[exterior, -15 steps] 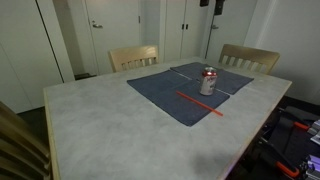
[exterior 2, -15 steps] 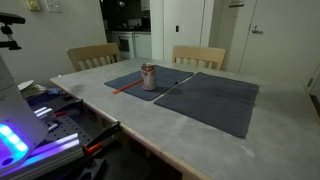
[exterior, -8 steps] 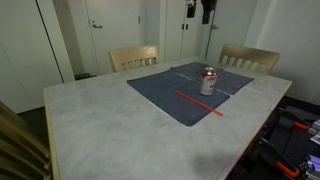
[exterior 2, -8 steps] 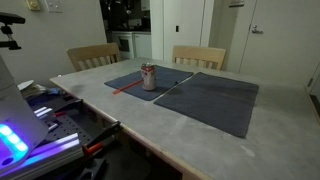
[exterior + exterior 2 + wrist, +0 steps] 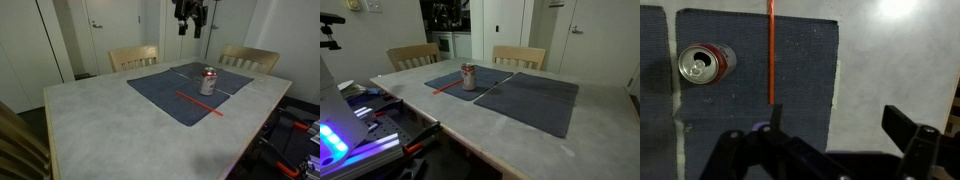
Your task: Put the red straw in the can
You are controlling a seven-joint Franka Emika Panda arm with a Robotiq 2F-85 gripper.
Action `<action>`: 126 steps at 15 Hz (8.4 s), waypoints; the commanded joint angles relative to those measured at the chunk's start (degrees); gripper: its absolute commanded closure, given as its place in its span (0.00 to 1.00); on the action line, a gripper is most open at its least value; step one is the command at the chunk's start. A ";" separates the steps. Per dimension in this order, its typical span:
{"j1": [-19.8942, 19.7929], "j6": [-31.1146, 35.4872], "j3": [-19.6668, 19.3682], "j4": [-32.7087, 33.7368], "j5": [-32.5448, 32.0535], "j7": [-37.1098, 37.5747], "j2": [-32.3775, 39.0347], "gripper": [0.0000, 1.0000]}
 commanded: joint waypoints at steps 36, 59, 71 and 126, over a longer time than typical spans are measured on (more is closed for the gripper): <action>-3.60 28.14 2.26 -0.91 0.54 -5.93 23.09 0.00; -5.94 30.31 1.41 2.66 -2.26 -2.76 32.47 0.14; -5.96 30.41 -0.07 2.47 -2.46 -0.71 32.11 0.98; -6.67 33.45 -1.09 -18.52 -13.36 14.40 -13.46 0.98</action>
